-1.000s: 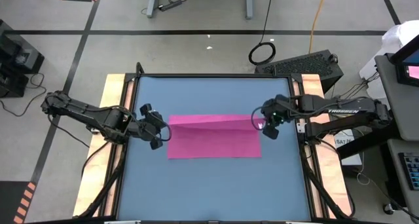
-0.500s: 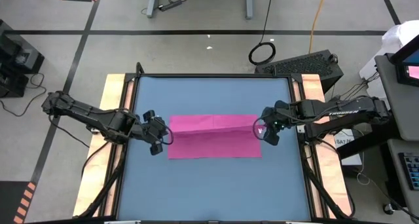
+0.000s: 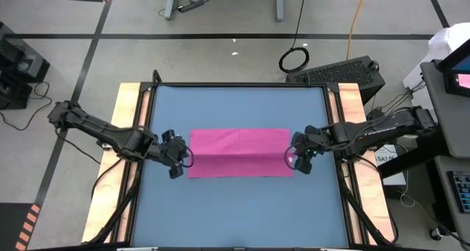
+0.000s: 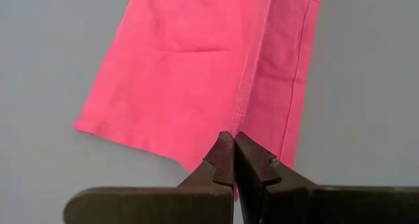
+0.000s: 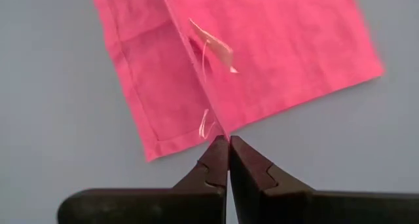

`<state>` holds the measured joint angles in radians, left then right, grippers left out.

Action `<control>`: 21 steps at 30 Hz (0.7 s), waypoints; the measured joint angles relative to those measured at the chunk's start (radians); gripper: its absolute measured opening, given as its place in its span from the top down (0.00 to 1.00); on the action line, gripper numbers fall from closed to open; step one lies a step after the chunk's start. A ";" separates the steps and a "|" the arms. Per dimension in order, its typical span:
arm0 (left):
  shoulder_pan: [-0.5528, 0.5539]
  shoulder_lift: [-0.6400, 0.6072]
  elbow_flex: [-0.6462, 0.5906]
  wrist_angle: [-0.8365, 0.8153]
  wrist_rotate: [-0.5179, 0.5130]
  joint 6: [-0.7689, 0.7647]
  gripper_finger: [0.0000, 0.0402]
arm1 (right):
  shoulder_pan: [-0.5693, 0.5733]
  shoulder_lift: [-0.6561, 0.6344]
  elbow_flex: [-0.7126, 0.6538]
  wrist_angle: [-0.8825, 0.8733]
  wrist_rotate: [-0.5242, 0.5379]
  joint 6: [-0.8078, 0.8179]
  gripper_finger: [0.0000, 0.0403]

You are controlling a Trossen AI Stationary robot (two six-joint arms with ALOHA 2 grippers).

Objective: Roll towel
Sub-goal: Fold the light red towel

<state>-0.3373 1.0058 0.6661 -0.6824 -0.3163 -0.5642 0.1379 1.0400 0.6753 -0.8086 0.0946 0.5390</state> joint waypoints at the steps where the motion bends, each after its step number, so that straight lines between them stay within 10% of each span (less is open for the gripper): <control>1: -0.003 0.000 -0.011 0.007 0.000 -0.007 1.00 | 0.002 0.000 -0.011 0.017 -0.006 0.007 1.00; 21: -0.102 0.091 -0.040 0.108 0.010 -0.086 0.96 | 0.053 0.000 -0.104 0.159 -0.123 0.033 0.99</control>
<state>-0.4389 1.0965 0.6260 -0.5742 -0.3063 -0.6499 0.1909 1.0405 0.5709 -0.6499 -0.0284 0.5723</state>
